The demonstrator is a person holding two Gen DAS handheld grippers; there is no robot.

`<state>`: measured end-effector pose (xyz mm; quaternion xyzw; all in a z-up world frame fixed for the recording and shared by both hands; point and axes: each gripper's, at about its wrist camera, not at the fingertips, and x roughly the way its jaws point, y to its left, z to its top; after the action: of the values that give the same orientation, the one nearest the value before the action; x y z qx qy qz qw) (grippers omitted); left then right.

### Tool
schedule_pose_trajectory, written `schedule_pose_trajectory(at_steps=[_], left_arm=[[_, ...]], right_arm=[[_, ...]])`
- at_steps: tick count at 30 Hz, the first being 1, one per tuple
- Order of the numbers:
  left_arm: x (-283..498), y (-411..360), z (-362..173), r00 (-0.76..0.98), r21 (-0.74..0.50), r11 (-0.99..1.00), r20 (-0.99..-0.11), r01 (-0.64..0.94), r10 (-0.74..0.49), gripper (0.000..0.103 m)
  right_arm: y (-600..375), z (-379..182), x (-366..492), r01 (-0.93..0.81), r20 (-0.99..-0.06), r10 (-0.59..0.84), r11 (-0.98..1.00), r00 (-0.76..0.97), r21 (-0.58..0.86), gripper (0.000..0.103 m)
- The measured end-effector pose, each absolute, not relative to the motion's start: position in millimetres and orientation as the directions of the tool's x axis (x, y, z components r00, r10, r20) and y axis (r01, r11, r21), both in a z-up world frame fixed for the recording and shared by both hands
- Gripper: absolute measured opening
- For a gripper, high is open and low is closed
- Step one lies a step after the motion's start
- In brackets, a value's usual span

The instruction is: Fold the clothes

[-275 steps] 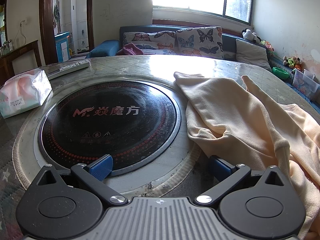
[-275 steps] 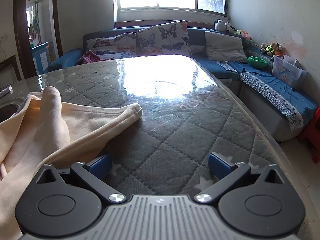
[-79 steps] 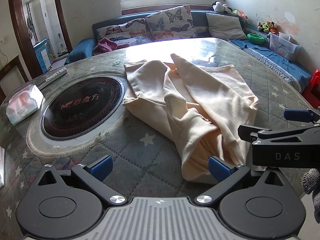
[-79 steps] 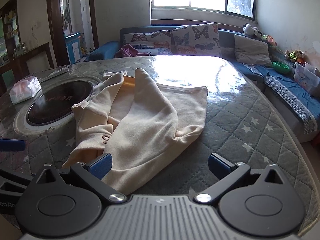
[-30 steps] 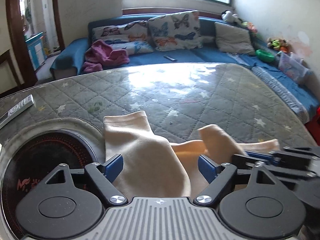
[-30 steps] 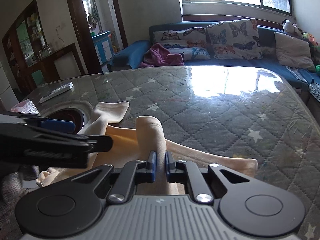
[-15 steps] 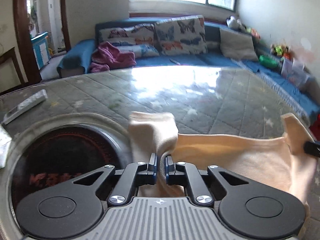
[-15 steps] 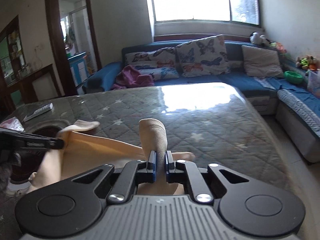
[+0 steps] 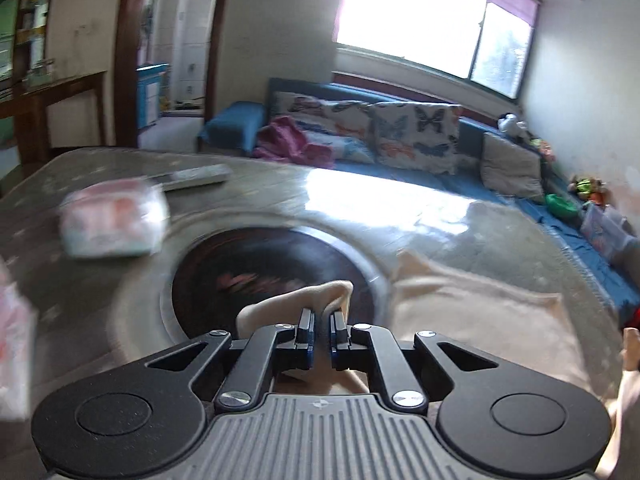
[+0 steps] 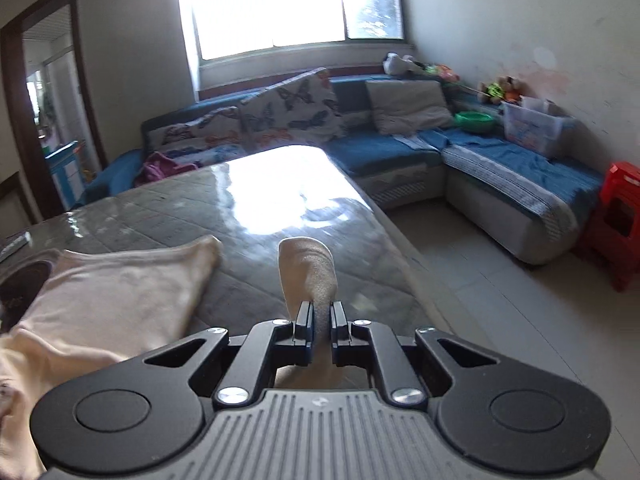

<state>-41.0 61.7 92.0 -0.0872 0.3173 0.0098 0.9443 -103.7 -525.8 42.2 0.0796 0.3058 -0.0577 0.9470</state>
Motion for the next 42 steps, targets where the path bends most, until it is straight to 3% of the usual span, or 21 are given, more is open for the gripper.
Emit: schedule_pose_trajectory(at_steps=[4, 7, 12, 14, 17, 22, 25, 31, 34, 36, 39, 40, 41, 42], left_arm=[[-64, 79, 71, 0.75, -0.128, 0.984, -0.661, -0.126, 0.01, 0.008], [-71, 83, 57, 0.715, -0.092, 0.986, -0.699, -0.139, 0.036, 0.012], [-90, 76, 59, 0.715, -0.011, 0.993, -0.694, -0.121, 0.08, 0.032], [-96, 72, 65, 0.728, 0.006, 0.995, -0.681, -0.103, 0.079, 0.033], [-106, 58, 73, 0.741, -0.025, 1.0, -0.672, 0.007, -0.022, 0.034], [-117, 15, 75, 0.697, -0.107, 0.955, -0.661, 0.278, -0.277, 0.04], [-121, -16, 68, 0.633, -0.136, 0.901, -0.669, 0.411, -0.39, 0.049], [-125, -54, 54, 0.6, -0.063, 0.853, -0.684, 0.518, -0.415, 0.052], [-123, -54, 47, 0.587, -0.06, 0.847, -0.694, 0.528, -0.416, 0.049], [-125, -54, 45, 0.588, -0.053, 0.84, -0.691, 0.54, -0.421, 0.029], [-128, -55, 47, 0.593, -0.047, 0.828, -0.675, 0.559, -0.439, 0.009], [-130, -55, 48, 0.593, -0.047, 0.823, -0.67, 0.567, -0.447, 0.007], [-132, -55, 50, 0.589, -0.05, 0.815, -0.665, 0.577, -0.458, 0.005], [-134, -55, 51, 0.586, -0.054, 0.808, -0.661, 0.587, -0.47, 0.005]], right_arm=[[-541, 24, -114, 0.21, -0.635, -0.101, 0.973, 0.766, 0.099, 0.008], [-543, 23, -118, 0.212, -0.641, -0.121, 0.975, 0.758, 0.067, 0.017], [-548, 31, -124, 0.214, -0.642, -0.146, 0.976, 0.753, 0.028, 0.022], [-544, 37, -130, 0.193, -0.631, -0.146, 0.981, 0.762, 0.006, 0.024], [-530, 50, -140, 0.135, -0.612, -0.123, 0.991, 0.781, -0.028, 0.026], [-492, 72, -147, -0.063, -0.605, 0.058, 0.998, 0.794, 0.012, 0.032], [-458, 76, -150, -0.245, -0.621, 0.225, 0.968, 0.751, 0.054, 0.034], [-390, 68, -153, -0.523, -0.671, 0.45, 0.845, 0.589, 0.107, 0.034], [-352, 60, -160, -0.633, -0.702, 0.479, 0.772, 0.527, 0.052, 0.034], [-338, 56, -165, -0.66, -0.715, 0.474, 0.751, 0.514, 0.023, 0.034], [-323, 47, -169, -0.683, -0.736, 0.458, 0.731, 0.498, -0.007, 0.032], [-320, 42, -170, -0.683, -0.744, 0.445, 0.731, 0.498, -0.021, 0.029], [-321, 40, -172, -0.68, -0.747, 0.436, 0.732, 0.502, -0.03, 0.016], [-322, 40, -174, -0.678, -0.749, 0.429, 0.734, 0.505, -0.037, 0.012]])
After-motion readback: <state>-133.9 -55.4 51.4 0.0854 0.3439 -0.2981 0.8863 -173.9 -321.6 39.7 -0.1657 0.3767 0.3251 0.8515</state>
